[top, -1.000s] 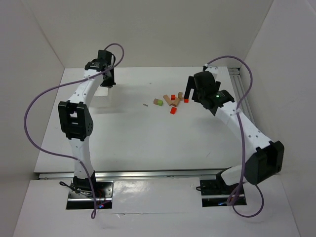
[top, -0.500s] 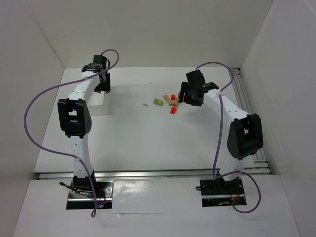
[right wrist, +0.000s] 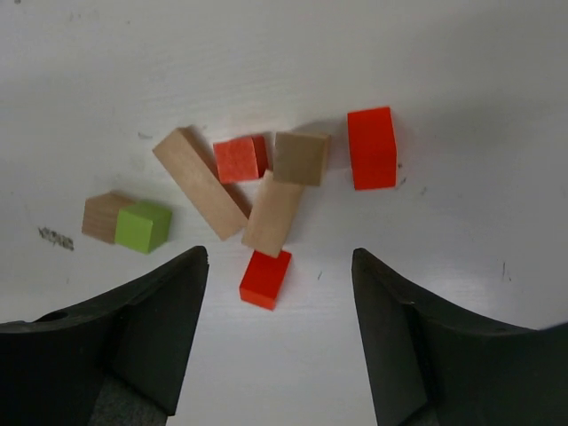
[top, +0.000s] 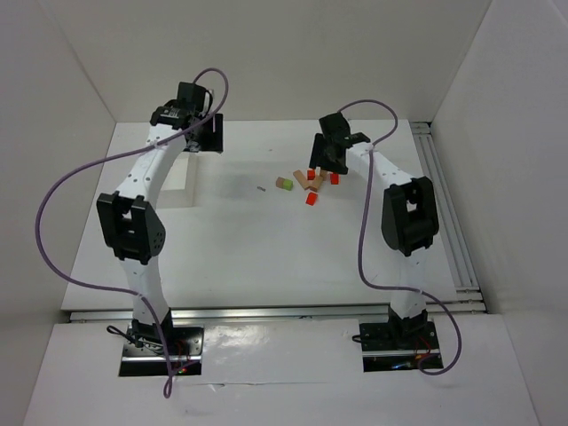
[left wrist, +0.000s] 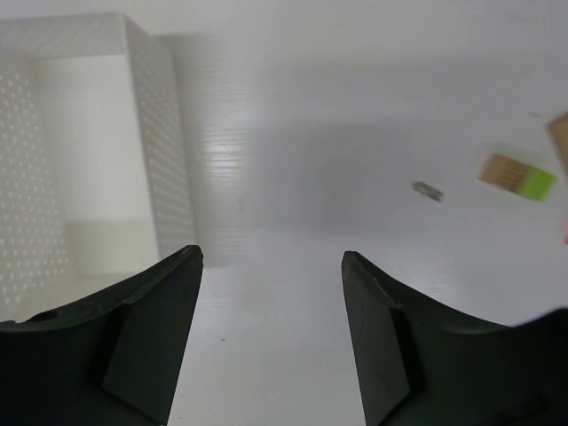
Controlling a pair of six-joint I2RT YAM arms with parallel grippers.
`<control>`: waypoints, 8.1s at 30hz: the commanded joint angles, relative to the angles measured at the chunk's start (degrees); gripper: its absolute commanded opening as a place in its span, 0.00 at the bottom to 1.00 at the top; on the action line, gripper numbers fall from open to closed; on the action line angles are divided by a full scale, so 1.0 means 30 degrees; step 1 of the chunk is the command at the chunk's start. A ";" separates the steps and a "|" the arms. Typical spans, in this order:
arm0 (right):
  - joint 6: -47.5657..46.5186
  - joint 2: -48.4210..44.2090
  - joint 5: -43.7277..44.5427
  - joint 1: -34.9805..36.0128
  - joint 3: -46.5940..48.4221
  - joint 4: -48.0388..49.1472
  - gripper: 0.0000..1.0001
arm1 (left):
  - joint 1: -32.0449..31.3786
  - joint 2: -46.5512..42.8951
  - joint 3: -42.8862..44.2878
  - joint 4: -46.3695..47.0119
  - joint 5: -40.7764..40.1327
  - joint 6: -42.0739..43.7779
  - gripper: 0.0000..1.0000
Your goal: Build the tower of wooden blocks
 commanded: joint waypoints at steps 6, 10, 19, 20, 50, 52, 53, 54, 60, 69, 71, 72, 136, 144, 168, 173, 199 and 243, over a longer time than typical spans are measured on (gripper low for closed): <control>-0.0214 0.4050 0.1660 -0.0416 0.5363 -0.0930 0.56 | -0.1583 -0.4402 -0.2557 0.0684 0.2824 -0.2456 0.77; -0.0214 0.4668 0.2160 -0.0592 0.6070 -0.1139 0.56 | -0.1791 -0.4611 -0.3760 0.0891 0.3383 -0.2634 0.75; -0.0390 0.5078 0.1693 -0.0592 0.5662 -0.1139 0.43 | -0.2580 -0.4787 -0.4465 0.0891 0.3734 -0.2810 0.75; -0.0390 0.5078 0.1488 -0.0592 0.5660 -0.0965 0.33 | -0.2582 -0.4787 -0.4465 0.0891 0.3560 -0.2810 0.75; -0.0363 -0.4175 0.0082 0.1662 -0.3148 -0.1139 0.23 | -0.3109 -0.4611 -0.4084 0.0891 0.4084 -0.2810 0.75; -0.0361 -0.4384 0.0080 0.2219 -0.4150 -0.0758 0.23 | -0.3109 -0.4408 -0.3910 0.0891 0.4086 -0.2810 0.75; -0.0361 -0.4587 0.0080 0.2424 -0.4532 -0.0584 0.23 | -0.3312 -0.4232 -0.3908 0.0891 0.4086 -0.2810 0.75; -0.0158 -0.4589 0.0283 0.2629 -0.5173 -0.0582 0.23 | -0.3314 -0.4230 -0.3908 0.0891 0.4086 -0.2810 0.75; 0.0254 -0.4764 0.0314 0.3478 -0.7023 0.0207 0.23 | -0.3695 -0.4230 -0.3908 0.0891 0.4086 -0.2985 0.75; 0.0840 -0.4589 0.0490 0.3861 -0.8432 0.1088 0.23 | -0.4047 -0.4056 -0.4084 0.0891 0.3910 -0.3161 0.75; 0.0840 -0.4589 0.0490 0.4037 -0.8608 0.1262 0.26 | -0.4221 -0.4054 -0.4084 0.0891 0.3910 -0.3161 0.75; 0.1014 -0.4589 0.0664 0.4037 -0.8608 0.1264 0.26 | -0.4222 -0.4054 -0.4084 0.0891 0.3910 -0.3161 0.75; 0.1368 0.3236 0.0372 0.0433 0.1383 0.0912 0.28 | -0.4574 -0.4113 -0.4435 0.0950 0.3646 -0.3161 0.75; -0.1906 -0.2466 -0.2054 0.0988 -0.2771 0.2813 0.21 | -0.4371 -0.2592 -0.2273 0.0569 0.7447 -0.3804 0.75; -0.5751 -0.9658 -0.9237 0.2953 -0.8315 0.4896 0.23 | -0.3490 0.2157 -0.2907 0.5432 2.3832 -0.7821 0.75; -0.5751 -0.9482 -0.9413 0.2953 -0.8110 0.5072 0.23 | -0.3695 0.2331 -0.3613 0.5227 2.4008 -0.7644 0.75; -0.6103 -0.9596 -0.7338 0.3305 -0.7228 0.1764 0.91 | -0.3578 0.1866 -0.1273 0.1484 1.6580 -0.5450 0.00; 0.3155 -0.6113 -0.3143 0.2221 -0.9047 -0.0379 0.73 | -1.1635 -0.3935 -1.5478 1.2522 -0.5084 -0.9079 0.15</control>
